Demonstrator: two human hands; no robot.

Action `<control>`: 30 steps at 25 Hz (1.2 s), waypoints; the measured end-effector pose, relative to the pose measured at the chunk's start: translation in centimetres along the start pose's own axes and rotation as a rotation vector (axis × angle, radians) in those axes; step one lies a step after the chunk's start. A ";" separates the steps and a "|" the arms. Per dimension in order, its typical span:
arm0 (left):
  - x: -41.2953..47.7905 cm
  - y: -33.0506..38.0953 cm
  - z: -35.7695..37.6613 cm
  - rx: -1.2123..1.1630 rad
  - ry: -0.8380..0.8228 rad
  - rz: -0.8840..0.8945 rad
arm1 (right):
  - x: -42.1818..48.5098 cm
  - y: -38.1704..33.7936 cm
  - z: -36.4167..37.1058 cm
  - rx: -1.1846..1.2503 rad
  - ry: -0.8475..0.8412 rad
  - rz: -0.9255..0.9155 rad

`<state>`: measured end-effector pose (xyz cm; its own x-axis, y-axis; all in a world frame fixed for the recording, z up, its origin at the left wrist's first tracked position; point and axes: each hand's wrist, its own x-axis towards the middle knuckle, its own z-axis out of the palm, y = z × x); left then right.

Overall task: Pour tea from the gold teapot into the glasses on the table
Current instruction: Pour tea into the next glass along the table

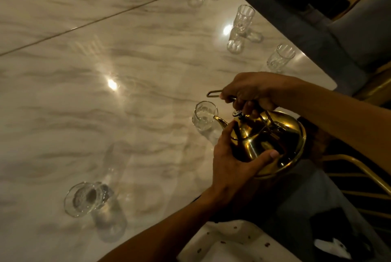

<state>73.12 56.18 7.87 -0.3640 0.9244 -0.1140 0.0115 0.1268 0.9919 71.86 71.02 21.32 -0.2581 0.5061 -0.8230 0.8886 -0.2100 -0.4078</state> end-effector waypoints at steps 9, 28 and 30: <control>0.7 0.5 -0.2 -0.034 -0.007 0.011 | 1.1 -0.8 -0.6 0.064 -0.126 0.059; 0.6 0.3 -0.2 -0.017 -0.025 -0.031 | 1.5 0.6 -1.1 -0.028 -0.106 -0.175; 0.6 0.3 -0.1 -0.024 -0.022 -0.031 | 1.7 0.5 -0.8 0.014 -0.110 -0.109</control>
<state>72.83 56.70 8.06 -0.3434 0.9279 -0.1453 -0.0217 0.1468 0.9889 72.19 72.47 20.02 -0.3932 0.4323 -0.8115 0.8478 -0.1710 -0.5020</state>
